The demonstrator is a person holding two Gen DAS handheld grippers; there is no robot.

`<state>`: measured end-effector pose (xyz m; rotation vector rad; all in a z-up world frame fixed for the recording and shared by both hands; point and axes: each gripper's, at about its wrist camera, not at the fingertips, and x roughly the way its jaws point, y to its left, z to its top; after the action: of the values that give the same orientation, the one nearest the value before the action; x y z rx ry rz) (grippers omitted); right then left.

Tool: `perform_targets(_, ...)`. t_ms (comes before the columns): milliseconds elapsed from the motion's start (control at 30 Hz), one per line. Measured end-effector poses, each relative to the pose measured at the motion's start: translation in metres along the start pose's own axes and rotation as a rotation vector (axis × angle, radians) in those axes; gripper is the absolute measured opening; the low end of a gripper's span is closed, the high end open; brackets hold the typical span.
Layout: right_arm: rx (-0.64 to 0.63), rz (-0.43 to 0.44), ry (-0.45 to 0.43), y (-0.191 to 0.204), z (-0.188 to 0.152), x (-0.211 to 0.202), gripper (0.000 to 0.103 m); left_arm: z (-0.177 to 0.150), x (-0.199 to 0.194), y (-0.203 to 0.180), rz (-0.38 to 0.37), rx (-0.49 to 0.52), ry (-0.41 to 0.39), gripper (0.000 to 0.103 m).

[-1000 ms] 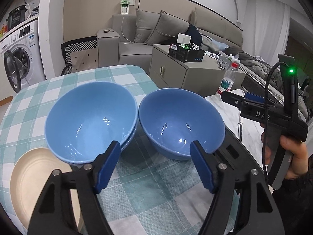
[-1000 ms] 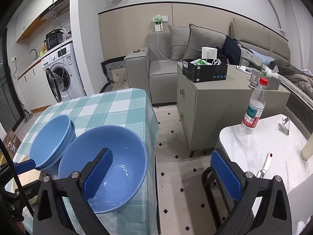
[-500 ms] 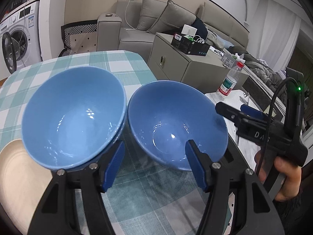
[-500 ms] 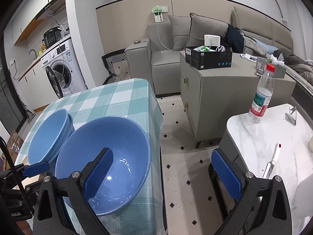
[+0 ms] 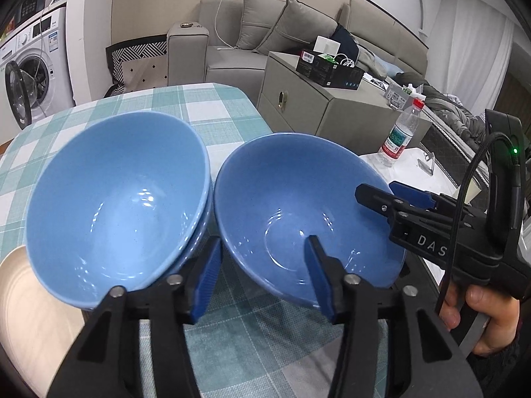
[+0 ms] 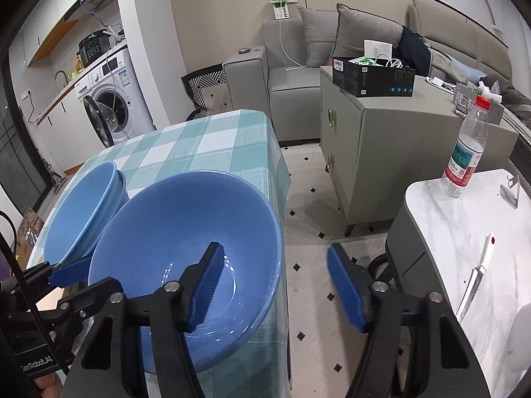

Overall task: Organize plates and bowls
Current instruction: 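Close both tools on opposite rims of the remaining blue bowl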

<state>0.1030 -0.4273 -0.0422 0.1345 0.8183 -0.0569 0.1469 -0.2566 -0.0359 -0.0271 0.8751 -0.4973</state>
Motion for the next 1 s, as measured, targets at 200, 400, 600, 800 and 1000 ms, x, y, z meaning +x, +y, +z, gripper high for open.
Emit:
perform_targets(200,-0.021,-0.003,-0.013,0.0024,-0.0010,-0.0012,0.036,-0.0005,0.0012,-0.0015,0.023,0.031,-0.011,0.037)
perform_targets(400,-0.038,-0.013,-0.003,0.0047,-0.0017,0.0010,0.028,-0.0014,0.0022,-0.0031,0.026,0.053,-0.003,0.031)
perform_targets(600,-0.054,-0.031,-0.008,0.0044,-0.0024,0.0005,0.023,-0.0016,0.0018,-0.0031,0.024,0.056,-0.003,0.030)
perform_targets(800,-0.052,-0.035,-0.014,0.0040,-0.0021,-0.0017,0.023,-0.0016,0.0010,-0.0039,0.023,0.064,-0.004,0.030)
perform_targets(1000,-0.058,-0.036,-0.022,0.0077,-0.0014,-0.0059,0.023,-0.0002,-0.0027,-0.0040,0.031,0.063,-0.013,0.030)
